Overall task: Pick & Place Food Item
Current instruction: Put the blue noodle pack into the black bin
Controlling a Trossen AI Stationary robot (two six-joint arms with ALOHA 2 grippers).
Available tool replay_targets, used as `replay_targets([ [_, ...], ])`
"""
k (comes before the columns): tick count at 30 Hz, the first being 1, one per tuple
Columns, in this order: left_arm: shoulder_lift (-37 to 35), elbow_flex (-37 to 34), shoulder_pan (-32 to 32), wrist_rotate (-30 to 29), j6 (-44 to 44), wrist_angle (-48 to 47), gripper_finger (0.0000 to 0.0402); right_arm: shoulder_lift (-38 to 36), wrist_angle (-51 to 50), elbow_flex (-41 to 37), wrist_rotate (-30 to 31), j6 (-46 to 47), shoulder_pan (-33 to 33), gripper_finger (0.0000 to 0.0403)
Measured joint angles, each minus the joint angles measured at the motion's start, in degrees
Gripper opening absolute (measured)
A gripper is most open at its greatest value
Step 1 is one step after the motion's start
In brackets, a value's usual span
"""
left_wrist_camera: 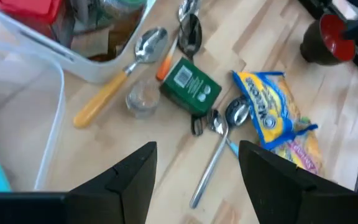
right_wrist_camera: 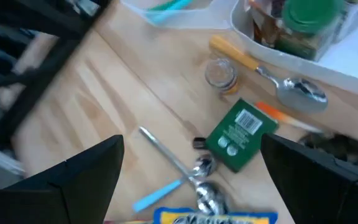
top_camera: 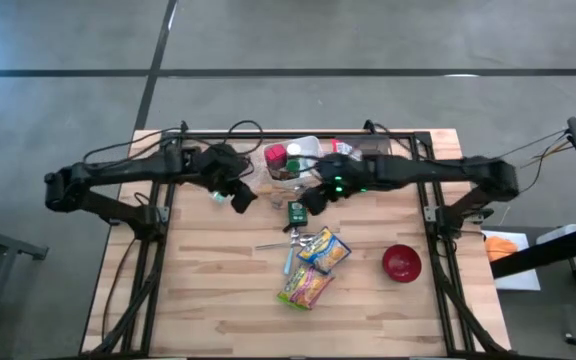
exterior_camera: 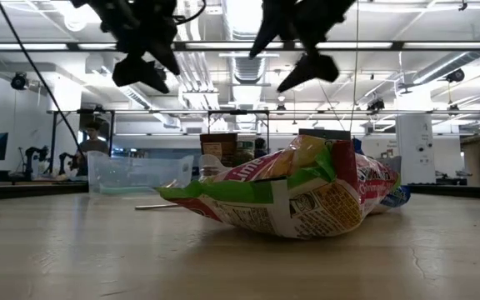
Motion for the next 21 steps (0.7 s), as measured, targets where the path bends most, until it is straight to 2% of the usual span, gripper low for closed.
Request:
replay_targets([
  [2,-1.58,-2.23,0.0,0.0,0.01,-0.31,0.0228,4.21,-2.57,4.01,0.0,-2.25,-0.31,0.0373],
  [5,-3.65,-4.89,0.0,-0.02,0.18,-0.71,0.0228,9.24,-11.54,10.12,0.88,-1.52,-0.38,0.0373],
  [10,-6.38,-8.22,0.0,0.01,0.21,-0.82,0.0228,15.4,-24.76,17.42,0.49,8.42,-0.68,0.0373],
  [17,-7.37,-9.69,0.0,0.86,1.93,-0.8,0.0228,21.93,-27.59,23.13,-3.02,15.51,2.26,0.0373],
  [21,-7.37,-9.72,0.0,1.37,3.7,-0.75,0.0228,22.89,-34.15,25.47,-4.04,17.28,4.54,0.0373],
])
